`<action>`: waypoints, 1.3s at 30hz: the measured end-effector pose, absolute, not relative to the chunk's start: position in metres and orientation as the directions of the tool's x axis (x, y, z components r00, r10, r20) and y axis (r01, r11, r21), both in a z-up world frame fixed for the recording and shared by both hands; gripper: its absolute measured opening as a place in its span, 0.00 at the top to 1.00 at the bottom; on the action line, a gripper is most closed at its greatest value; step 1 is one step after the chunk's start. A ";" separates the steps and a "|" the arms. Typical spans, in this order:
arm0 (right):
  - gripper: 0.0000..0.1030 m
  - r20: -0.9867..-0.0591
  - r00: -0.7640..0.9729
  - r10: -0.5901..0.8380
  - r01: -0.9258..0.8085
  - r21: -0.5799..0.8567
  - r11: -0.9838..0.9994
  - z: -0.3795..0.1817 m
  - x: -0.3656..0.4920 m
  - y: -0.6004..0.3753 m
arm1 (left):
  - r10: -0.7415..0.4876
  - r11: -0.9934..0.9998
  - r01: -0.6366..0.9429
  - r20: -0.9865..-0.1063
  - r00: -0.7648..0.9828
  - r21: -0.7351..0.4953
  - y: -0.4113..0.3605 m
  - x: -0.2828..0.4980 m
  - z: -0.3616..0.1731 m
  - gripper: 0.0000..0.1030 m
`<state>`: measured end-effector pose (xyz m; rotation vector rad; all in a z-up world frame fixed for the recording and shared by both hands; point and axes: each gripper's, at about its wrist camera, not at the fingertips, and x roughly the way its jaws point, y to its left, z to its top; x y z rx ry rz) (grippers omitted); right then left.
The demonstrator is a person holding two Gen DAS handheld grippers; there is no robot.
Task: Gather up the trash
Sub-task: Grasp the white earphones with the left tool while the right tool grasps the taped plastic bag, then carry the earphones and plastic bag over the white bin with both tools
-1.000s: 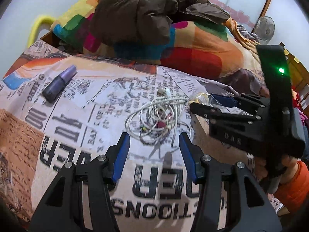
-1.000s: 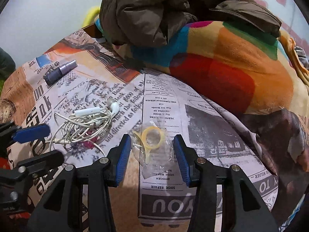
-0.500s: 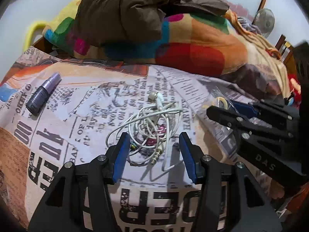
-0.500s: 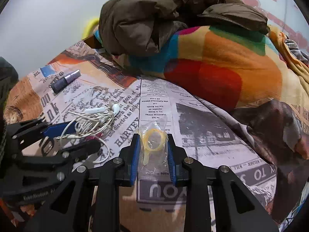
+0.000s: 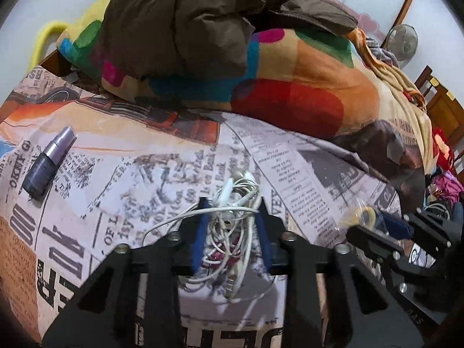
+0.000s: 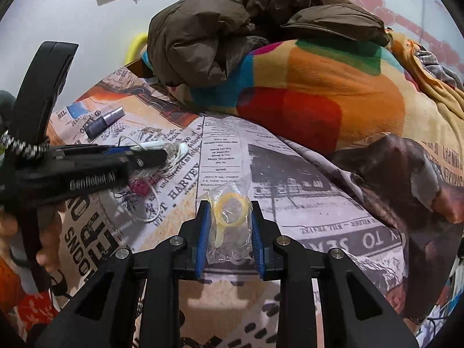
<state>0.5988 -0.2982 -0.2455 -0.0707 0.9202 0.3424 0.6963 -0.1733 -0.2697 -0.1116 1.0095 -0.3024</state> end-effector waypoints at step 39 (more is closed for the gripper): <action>0.77 -0.734 0.587 0.342 -0.371 0.131 0.919 -0.150 0.512 -0.266 | -0.270 0.963 0.152 -0.733 0.624 -0.224 -0.081 0.545 -0.136 0.93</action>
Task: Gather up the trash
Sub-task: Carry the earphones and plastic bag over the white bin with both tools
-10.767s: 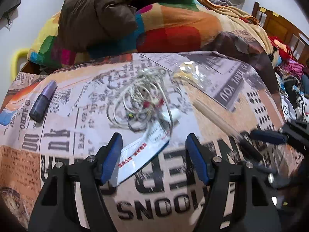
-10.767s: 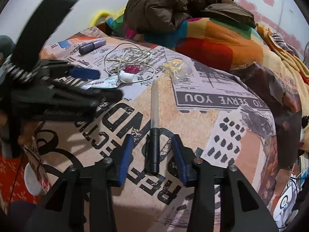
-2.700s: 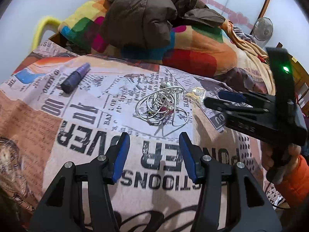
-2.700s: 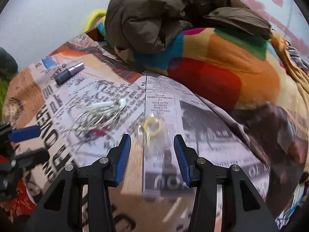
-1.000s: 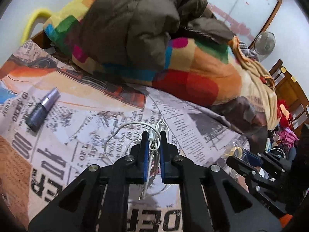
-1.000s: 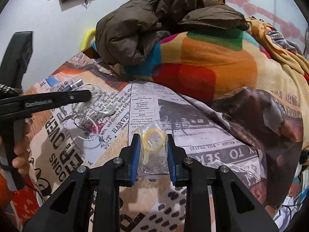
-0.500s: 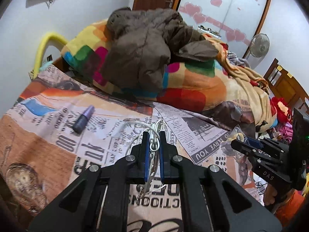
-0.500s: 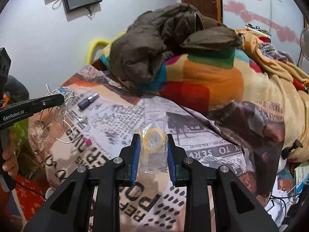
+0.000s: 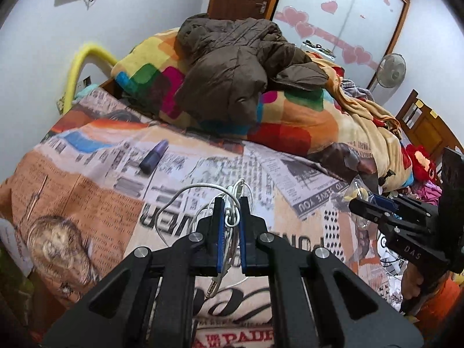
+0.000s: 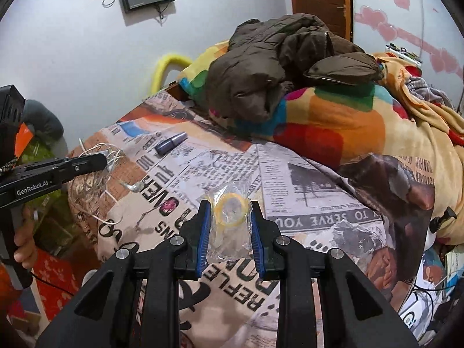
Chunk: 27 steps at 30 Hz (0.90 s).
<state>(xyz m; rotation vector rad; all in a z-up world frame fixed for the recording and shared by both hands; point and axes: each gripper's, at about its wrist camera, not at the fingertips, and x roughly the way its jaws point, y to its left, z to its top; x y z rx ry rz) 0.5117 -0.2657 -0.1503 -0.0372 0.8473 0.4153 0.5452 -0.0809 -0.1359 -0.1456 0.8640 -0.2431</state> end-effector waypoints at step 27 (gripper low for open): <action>0.77 -0.707 0.502 0.498 -0.613 0.116 0.782 -0.106 0.426 -0.069 | 0.043 0.972 -0.198 -0.735 0.677 -0.125 0.146 0.360 -0.125 0.93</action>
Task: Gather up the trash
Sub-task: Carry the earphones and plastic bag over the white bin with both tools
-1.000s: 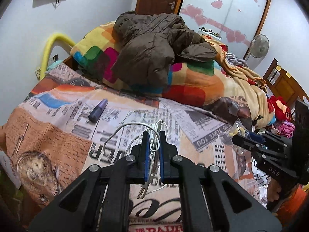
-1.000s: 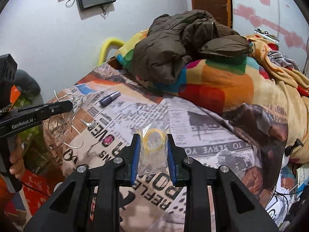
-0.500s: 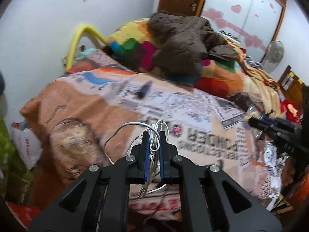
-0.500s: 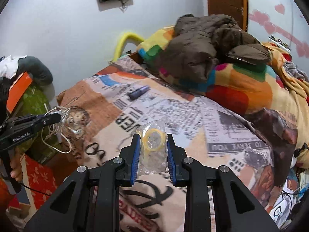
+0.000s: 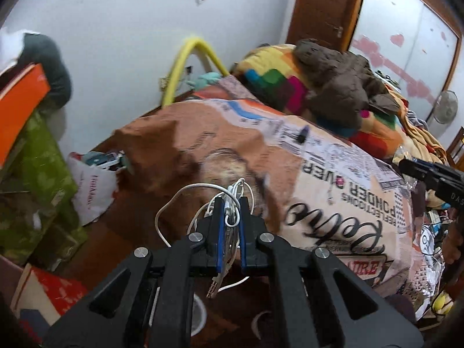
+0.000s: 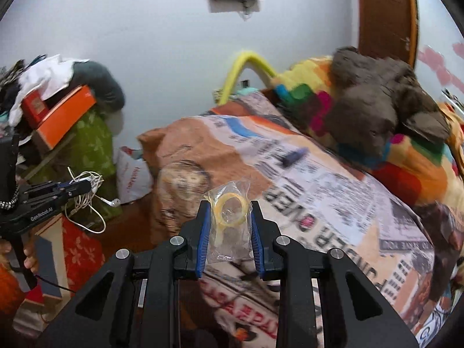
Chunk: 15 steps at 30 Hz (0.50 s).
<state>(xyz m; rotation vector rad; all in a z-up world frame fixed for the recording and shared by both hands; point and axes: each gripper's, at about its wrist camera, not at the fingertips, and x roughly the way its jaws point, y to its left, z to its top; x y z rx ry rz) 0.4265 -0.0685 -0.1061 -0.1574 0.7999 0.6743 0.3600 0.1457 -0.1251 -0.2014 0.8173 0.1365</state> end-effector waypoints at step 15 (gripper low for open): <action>0.77 -0.712 0.339 0.614 -0.785 0.146 0.603 -0.117 0.354 0.065 | 0.164 0.939 -0.329 -0.716 0.679 -0.097 0.232 0.258 -0.131 0.93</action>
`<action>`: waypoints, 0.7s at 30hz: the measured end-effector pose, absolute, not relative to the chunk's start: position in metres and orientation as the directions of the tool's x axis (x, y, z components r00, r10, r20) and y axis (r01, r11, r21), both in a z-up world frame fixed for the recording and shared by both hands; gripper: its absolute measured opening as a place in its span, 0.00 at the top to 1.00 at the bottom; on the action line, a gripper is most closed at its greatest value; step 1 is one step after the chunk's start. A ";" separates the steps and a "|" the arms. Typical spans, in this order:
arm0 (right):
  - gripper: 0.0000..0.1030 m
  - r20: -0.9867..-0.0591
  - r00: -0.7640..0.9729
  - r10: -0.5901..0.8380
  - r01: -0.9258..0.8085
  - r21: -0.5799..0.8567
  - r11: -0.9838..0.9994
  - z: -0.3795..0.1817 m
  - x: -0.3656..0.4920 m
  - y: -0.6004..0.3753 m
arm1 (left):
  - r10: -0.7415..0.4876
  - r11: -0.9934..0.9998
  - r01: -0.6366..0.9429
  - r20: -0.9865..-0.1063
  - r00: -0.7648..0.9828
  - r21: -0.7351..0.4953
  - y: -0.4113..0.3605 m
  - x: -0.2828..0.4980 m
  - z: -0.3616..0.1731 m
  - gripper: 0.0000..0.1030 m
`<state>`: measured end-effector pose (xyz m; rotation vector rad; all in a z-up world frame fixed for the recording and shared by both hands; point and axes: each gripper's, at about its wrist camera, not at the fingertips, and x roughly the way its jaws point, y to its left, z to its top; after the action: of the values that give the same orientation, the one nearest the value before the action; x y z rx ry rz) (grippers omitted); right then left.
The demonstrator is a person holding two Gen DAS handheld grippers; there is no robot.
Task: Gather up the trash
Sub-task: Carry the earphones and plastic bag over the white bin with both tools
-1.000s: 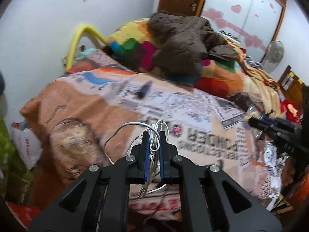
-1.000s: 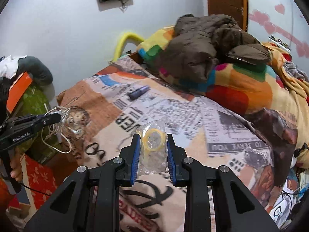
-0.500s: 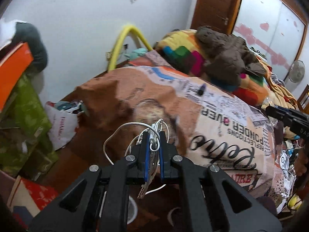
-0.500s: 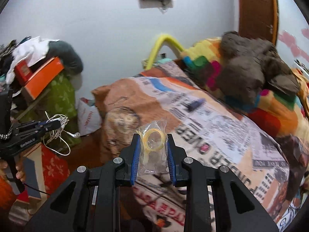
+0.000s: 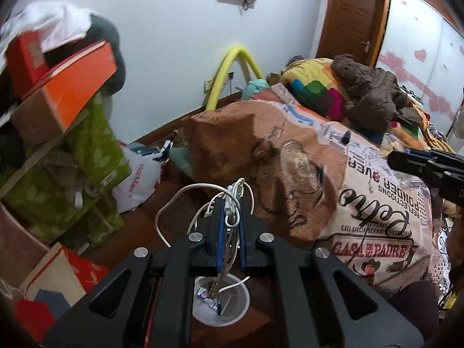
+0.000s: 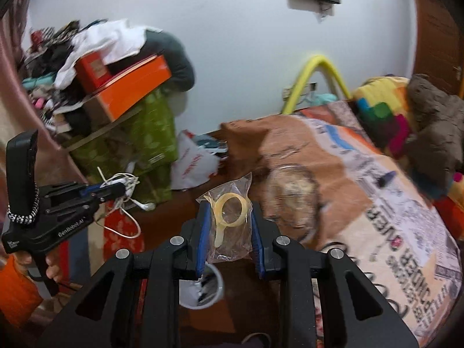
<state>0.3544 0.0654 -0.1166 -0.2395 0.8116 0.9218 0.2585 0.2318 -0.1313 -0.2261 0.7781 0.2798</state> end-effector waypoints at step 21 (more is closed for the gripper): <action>0.77 -0.860 0.106 0.499 -0.829 0.200 0.522 -0.246 0.307 0.159 | 0.093 0.850 -0.484 -0.844 0.528 -0.209 0.284 0.203 -0.279 0.93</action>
<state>0.3068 0.1585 -0.2465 -0.3744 1.0738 1.0118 0.2025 0.2838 -0.2789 -0.4528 0.9594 0.3588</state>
